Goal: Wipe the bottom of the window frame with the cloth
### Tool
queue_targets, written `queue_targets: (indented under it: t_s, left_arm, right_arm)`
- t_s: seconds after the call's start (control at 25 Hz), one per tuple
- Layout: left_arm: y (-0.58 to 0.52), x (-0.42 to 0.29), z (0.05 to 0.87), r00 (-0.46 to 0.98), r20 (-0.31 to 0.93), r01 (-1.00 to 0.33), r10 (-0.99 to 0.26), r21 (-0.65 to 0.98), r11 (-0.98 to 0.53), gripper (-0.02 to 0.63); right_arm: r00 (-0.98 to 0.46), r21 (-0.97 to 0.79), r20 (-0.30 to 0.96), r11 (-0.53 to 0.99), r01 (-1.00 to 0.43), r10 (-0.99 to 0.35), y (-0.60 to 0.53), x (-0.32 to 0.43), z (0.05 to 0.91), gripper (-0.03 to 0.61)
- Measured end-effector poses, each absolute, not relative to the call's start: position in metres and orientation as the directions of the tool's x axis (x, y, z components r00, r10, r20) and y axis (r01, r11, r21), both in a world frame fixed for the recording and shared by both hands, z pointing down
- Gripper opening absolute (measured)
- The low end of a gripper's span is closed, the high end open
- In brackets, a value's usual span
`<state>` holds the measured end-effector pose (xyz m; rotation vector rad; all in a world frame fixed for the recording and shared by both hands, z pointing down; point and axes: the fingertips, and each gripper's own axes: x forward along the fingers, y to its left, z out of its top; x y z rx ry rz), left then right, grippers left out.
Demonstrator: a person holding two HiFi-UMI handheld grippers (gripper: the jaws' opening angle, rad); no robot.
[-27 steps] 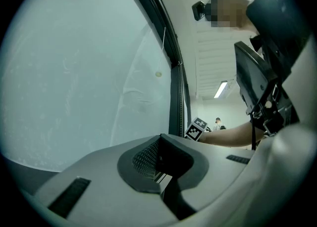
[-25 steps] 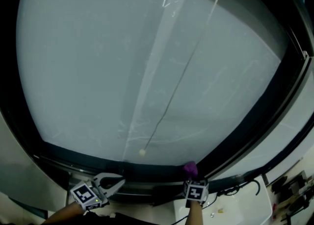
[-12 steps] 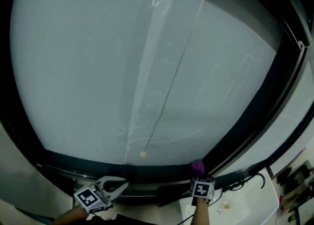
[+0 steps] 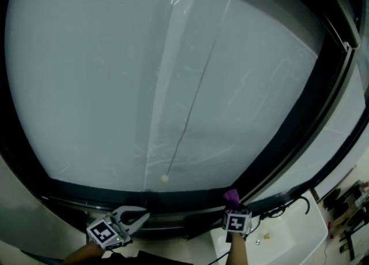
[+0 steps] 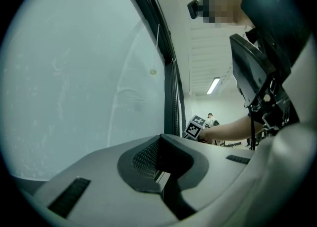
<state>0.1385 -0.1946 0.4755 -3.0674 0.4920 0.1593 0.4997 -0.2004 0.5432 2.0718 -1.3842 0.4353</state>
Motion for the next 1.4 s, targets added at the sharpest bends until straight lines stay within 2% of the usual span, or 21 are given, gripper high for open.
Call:
queue_targets:
  t_s: [0.24, 0.36, 0.72, 1.04, 1.4]
  left_arm:
    - [-0.194, 0.138, 0.471, 0.947, -0.135, -0.294, -0.29, -0.01, -0.956, 0.005]
    - [-0.193, 0.139, 0.474, 0.952, -0.123, -0.283, -0.279, -0.016, -0.959, 0.005]
    - [-0.195, 0.138, 0.474, 0.952, -0.126, -0.281, -0.28, 0.007, -0.96, 0.005]
    - [-0.198, 0.141, 0.469, 0.933, -0.135, -0.333, -0.335, 0.033, -0.942, 0.004]
    - [-0.197, 0.14, 0.47, 0.928, -0.117, -0.348, -0.353, 0.062, -0.935, 0.005]
  right_arm:
    - [0.374, 0.266, 0.575, -0.266, -0.926, -0.728, -0.184, 0.49, 0.548, 0.086]
    - [0.347, 0.211, 0.535, -0.276, -0.938, -0.77, -0.171, 0.483, 0.542, 0.086]
    - [0.198, -0.102, 0.376, -0.253, -0.962, -0.905, -0.12, 0.437, 0.534, 0.084]
    - [0.231, -0.135, 0.209, -0.262, -0.956, -0.95, -0.086, 0.412, 0.517, 0.083]
    - [0.226, -0.085, 0.141, -0.239, -0.967, -0.964, -0.073, 0.393, 0.497, 0.078]
